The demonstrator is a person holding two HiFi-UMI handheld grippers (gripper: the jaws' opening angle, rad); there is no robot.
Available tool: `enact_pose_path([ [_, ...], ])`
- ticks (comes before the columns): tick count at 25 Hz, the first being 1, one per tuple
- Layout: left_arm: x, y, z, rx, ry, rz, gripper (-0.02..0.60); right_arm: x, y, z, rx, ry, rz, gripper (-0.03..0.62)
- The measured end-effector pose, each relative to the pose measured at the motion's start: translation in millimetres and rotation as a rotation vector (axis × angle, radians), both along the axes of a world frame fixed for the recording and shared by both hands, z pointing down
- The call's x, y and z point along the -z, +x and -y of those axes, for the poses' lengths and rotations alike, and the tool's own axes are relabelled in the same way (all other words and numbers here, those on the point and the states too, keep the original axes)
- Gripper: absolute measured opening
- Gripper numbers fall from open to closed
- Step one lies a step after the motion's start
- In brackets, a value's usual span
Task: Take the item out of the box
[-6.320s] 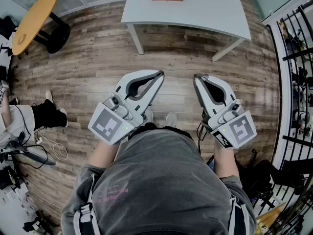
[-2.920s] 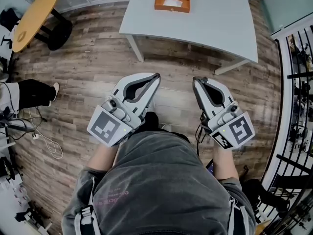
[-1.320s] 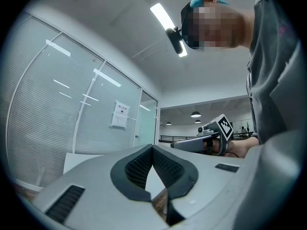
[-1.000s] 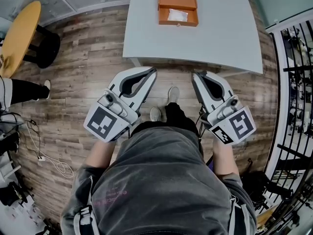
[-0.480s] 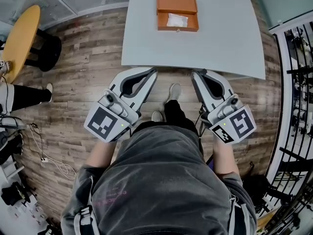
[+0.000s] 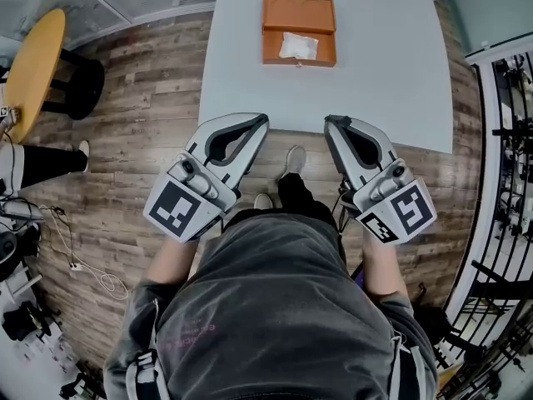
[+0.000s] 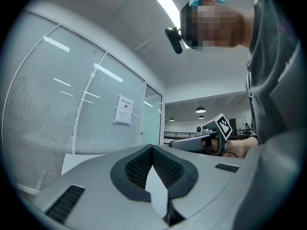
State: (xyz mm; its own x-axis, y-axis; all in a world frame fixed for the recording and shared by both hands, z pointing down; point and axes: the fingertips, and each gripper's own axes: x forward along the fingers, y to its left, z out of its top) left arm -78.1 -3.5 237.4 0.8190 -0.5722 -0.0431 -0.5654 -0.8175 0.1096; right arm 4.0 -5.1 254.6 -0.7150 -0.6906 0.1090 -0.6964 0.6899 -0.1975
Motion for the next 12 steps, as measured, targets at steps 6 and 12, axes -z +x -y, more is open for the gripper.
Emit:
enact_pose_path([
  [6,-4.0,31.6,45.1,0.025,-0.015,0.017,0.003,-3.1,29.9,47.2,0.031,-0.009,0.016,0.005],
  [12,-7.4,56.9,93.9,0.048,-0.035,0.030,0.003,-6.8,57.4,96.9,0.052,-0.027,0.026,0.005],
])
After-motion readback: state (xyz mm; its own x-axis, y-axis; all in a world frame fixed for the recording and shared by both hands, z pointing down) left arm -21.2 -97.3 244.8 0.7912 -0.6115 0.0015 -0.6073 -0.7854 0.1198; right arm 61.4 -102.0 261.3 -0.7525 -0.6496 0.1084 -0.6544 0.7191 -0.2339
